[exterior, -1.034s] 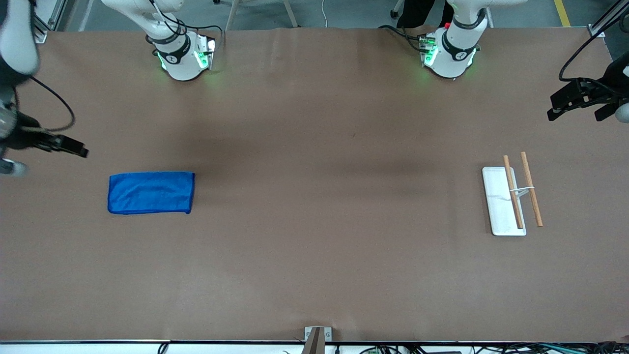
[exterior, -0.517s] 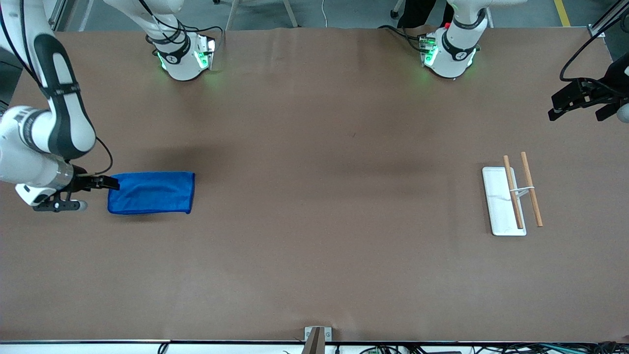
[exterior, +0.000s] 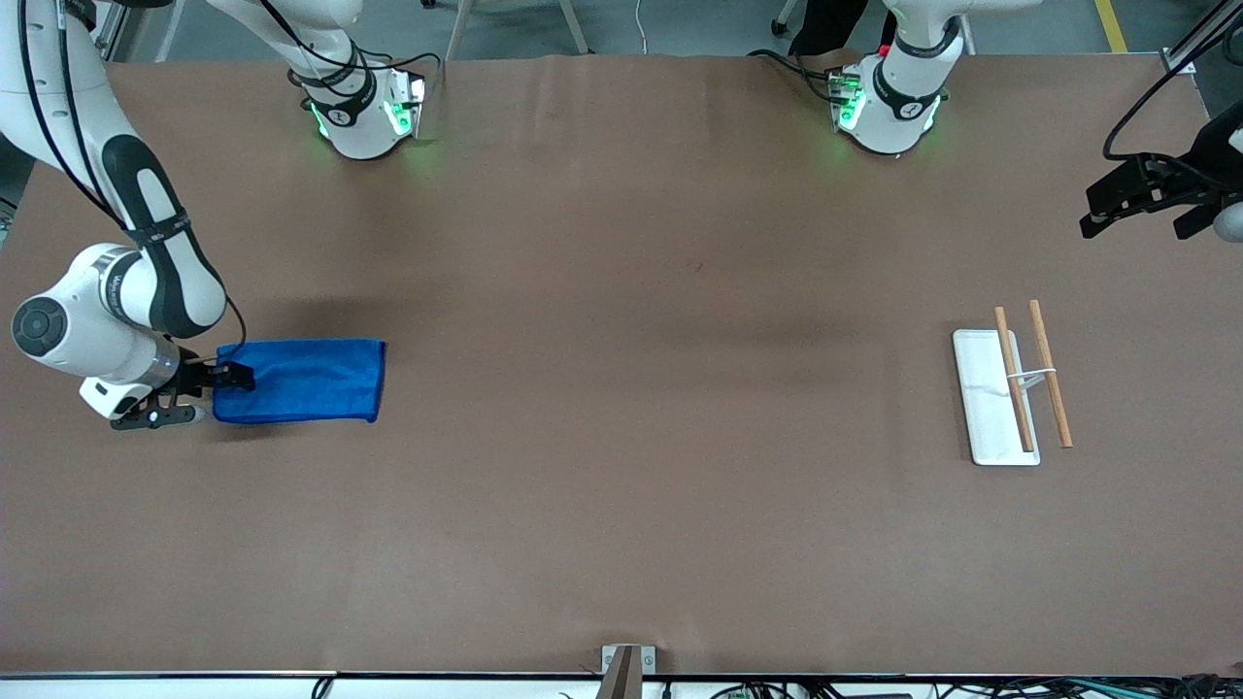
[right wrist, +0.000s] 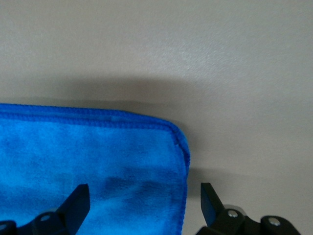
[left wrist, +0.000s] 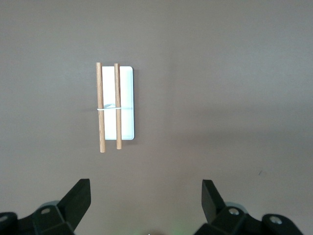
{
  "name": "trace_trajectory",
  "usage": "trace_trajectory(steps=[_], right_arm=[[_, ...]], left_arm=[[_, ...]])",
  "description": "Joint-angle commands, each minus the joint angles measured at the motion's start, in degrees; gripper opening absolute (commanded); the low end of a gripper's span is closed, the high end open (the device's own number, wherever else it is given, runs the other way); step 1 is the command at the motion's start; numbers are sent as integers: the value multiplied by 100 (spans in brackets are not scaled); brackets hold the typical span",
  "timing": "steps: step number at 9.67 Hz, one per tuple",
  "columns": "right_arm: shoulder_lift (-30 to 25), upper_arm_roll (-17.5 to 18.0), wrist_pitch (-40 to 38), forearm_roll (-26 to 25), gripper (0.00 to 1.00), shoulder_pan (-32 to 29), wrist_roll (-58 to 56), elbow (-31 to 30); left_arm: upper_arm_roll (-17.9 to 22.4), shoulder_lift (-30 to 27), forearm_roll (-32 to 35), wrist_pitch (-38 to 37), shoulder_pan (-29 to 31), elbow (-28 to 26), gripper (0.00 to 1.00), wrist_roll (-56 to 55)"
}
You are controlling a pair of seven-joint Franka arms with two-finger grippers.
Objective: Right arm passes towel to left arm to hang
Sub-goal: 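Move the right gripper down to the blue towel's edge, then close the right gripper on the blue towel's edge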
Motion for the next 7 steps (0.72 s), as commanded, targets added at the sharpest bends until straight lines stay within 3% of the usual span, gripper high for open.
trace_trajectory(steps=[1, 6, 7], right_arm=[[-147, 58, 4, 192, 100, 30, -44, -178], [-147, 67, 126, 254, 100, 127, 141, -380], [-147, 67, 144, 254, 89, 127, 124, -380]], left_arm=[[0, 3, -138, -53, 48, -160, 100, 123], [8, 12, -138, -53, 39, -152, 100, 114], [8, 12, -138, -53, 31, -152, 100, 105]])
